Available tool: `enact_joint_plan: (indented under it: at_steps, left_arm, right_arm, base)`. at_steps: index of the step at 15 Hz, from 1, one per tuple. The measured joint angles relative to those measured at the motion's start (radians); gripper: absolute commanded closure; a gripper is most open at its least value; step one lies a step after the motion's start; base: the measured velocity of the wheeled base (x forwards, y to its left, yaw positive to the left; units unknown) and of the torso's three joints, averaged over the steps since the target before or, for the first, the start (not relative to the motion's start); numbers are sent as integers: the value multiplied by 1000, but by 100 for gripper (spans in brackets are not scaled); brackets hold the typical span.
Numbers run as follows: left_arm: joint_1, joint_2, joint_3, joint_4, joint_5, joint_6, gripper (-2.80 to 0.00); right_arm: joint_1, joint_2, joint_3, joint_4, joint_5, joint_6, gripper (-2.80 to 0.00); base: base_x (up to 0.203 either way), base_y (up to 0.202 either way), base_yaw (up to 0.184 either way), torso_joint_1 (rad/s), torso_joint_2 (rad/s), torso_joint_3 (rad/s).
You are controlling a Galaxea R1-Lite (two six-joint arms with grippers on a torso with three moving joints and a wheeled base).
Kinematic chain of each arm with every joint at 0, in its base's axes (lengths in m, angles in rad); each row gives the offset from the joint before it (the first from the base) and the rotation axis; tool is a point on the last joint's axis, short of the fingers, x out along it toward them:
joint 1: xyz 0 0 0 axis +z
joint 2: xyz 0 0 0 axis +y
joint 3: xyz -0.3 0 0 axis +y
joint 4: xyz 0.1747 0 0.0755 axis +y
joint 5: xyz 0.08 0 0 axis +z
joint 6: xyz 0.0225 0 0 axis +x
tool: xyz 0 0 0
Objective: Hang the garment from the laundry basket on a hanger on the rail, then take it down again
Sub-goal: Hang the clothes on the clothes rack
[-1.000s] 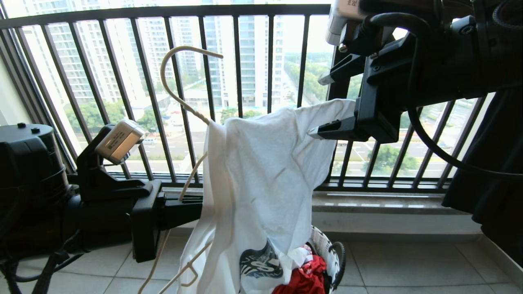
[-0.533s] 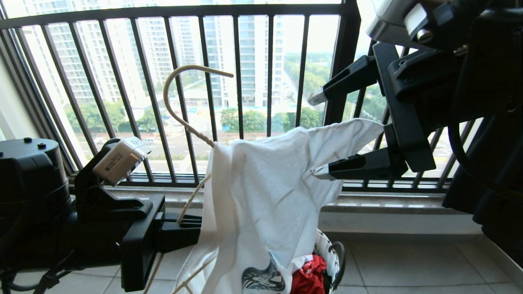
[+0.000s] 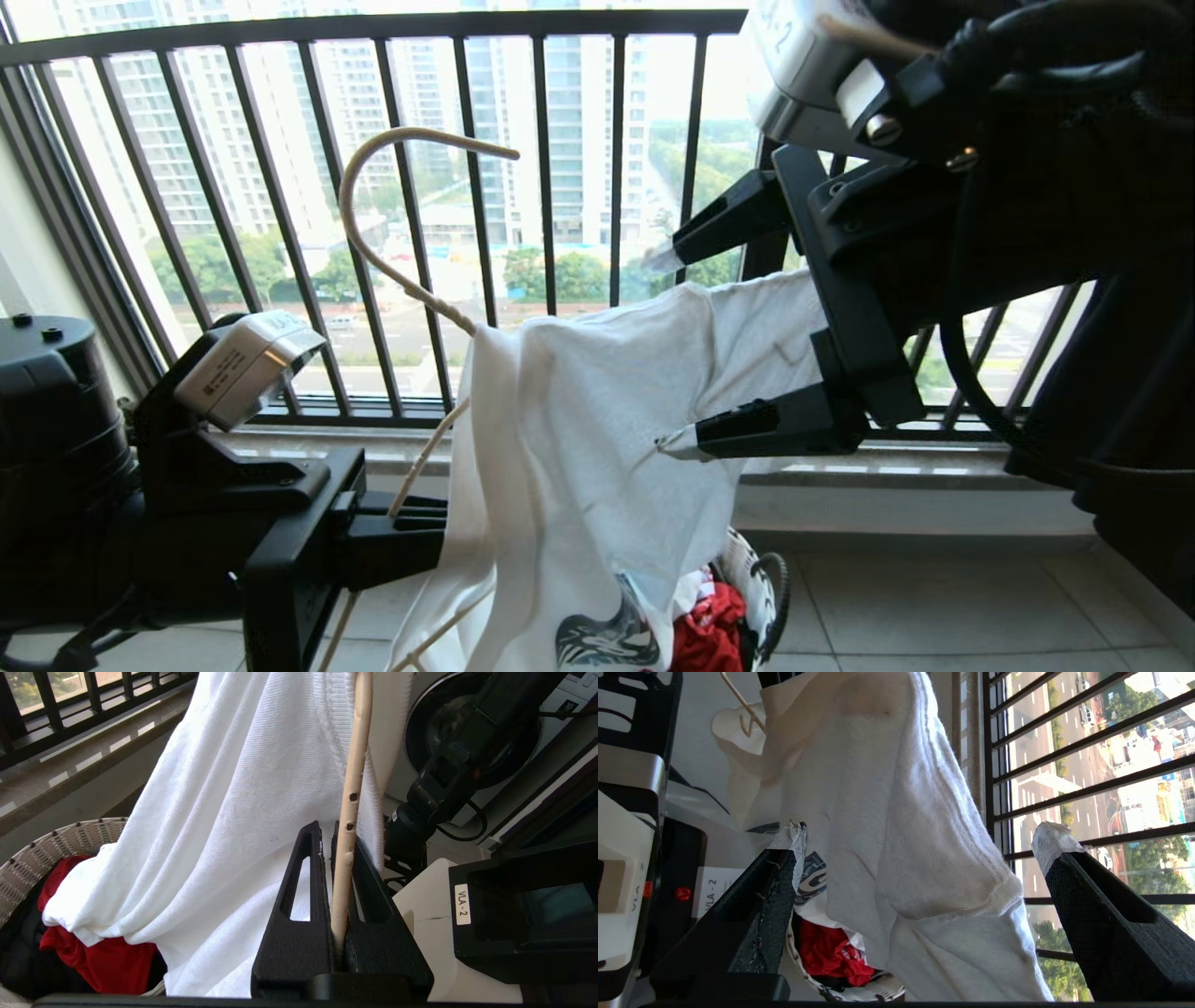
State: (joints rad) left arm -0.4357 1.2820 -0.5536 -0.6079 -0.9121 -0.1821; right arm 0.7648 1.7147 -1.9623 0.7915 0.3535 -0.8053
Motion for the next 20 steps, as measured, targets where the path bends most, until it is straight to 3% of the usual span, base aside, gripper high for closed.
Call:
enact_joint_plan:
  at_steps: [4,8,9,20]
  left_arm:
    - [-3,-10,-6,0,-1,-3,0]
    - [-3,-12,-8,-4,2,-2,0]
    - [-3,-13,-9,-4,3,-2,0]
    - [-2,-13,-19,0,12,-1,0]
  right_arm:
    - [-4,46,-1,-102,6,15,-280]
    - [-2,72,-1,-108,6,15,-280]
    - [-3,79,-1,-105,6,15,0]
    - [-1,88,12,-85,9,12,0]
  base:
    - [0,0,0,0,0,0]
    - [0,0,0,0,0,0]
    - [0,0,0,0,0,0]
    - [0,0,0,0,0,0]
